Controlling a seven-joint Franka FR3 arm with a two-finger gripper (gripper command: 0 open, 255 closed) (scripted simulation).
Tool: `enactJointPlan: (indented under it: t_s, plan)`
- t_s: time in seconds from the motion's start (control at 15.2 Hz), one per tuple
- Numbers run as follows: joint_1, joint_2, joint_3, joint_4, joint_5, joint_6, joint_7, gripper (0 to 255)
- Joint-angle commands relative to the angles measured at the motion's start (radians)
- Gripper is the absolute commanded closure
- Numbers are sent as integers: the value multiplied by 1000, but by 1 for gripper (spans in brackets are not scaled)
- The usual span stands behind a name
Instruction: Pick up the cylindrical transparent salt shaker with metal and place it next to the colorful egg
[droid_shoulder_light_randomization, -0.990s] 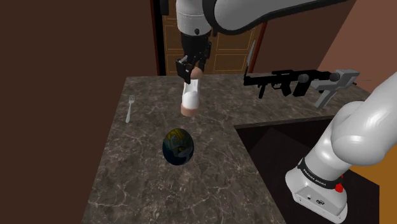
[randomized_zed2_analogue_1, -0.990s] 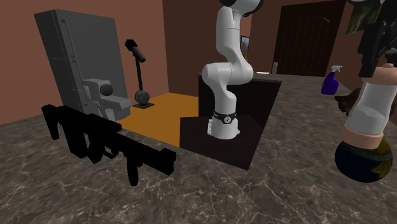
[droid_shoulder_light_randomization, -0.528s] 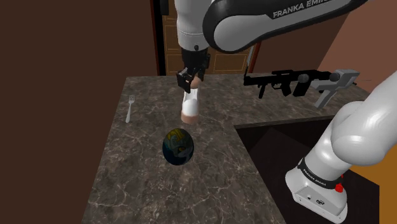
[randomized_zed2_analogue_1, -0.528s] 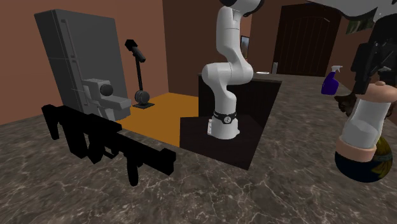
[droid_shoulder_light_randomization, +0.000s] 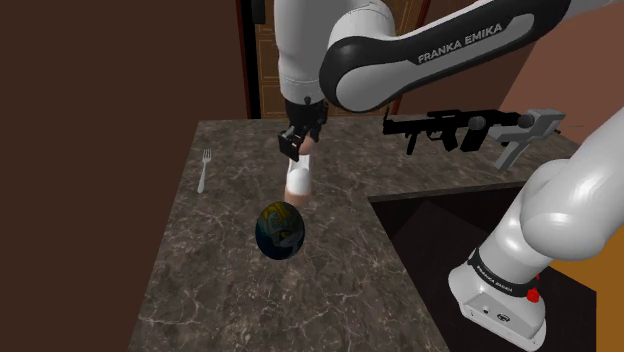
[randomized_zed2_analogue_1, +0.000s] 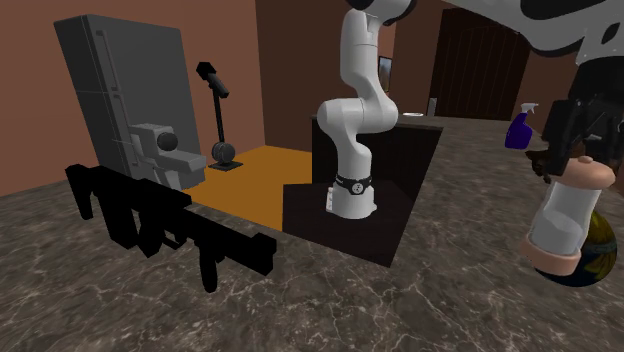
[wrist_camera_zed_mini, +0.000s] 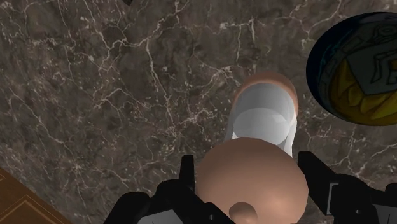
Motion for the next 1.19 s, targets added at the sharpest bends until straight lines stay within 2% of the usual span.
enactJointPlan:
  t_s: [0.0,0.73,1.12]
  plan:
    - [-1,11,3,-17,-9,26,13,255]
    - [-7,77,12,-98,-69,153,85,255]
    - [-7,77,12,-98,-69,153,85,255]
